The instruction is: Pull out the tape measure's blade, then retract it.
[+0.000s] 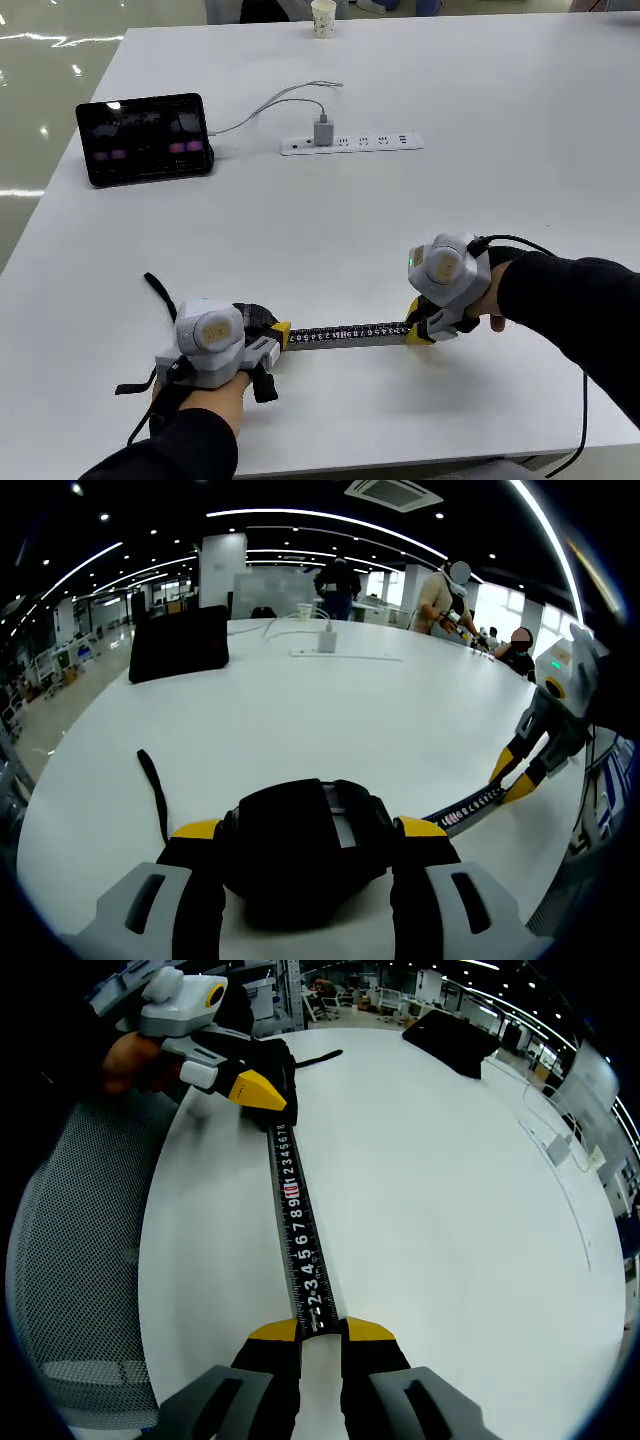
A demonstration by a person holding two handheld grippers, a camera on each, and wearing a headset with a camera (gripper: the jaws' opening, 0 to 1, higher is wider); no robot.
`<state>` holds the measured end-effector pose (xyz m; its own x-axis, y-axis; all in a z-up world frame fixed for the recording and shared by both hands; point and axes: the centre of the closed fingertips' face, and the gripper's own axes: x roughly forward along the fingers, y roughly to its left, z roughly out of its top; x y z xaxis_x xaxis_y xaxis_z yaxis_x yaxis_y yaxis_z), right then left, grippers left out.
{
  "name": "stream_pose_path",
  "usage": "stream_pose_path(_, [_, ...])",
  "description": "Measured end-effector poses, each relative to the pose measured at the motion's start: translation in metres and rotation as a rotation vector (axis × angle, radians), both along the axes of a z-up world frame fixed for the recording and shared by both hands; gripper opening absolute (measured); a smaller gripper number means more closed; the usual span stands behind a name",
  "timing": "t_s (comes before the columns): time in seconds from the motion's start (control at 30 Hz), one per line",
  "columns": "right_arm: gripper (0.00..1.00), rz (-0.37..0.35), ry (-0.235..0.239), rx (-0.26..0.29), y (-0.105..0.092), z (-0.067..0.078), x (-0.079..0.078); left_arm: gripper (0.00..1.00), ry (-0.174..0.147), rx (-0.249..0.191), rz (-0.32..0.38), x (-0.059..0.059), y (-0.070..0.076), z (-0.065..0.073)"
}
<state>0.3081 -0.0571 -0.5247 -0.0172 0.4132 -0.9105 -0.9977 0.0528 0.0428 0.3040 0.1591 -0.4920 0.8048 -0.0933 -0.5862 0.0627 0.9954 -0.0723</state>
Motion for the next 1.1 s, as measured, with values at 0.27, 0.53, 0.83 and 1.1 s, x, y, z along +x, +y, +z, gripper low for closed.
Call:
stream_pose_path(0.27, [0.11,0.002,-0.001,0.0,0.003,0.0,0.0,0.62,0.0,0.0,-0.003,-0.001,0.0,0.0])
stream_pose_path(0.53, [0.11,0.002,-0.003,0.0,0.006,0.0,-0.001,0.62,-0.003,0.003,-0.005,-0.001,0.0,0.0])
stream_pose_path(0.83, [0.11,0.006,-0.007,-0.001,0.009,0.0,-0.001,0.62,-0.001,0.003,-0.003,-0.001,-0.001,0.0])
stream_pose_path(1.1, [0.11,0.003,-0.001,-0.003,0.012,0.001,-0.001,0.62,0.018,-0.002,-0.009,0.0,-0.001,-0.001])
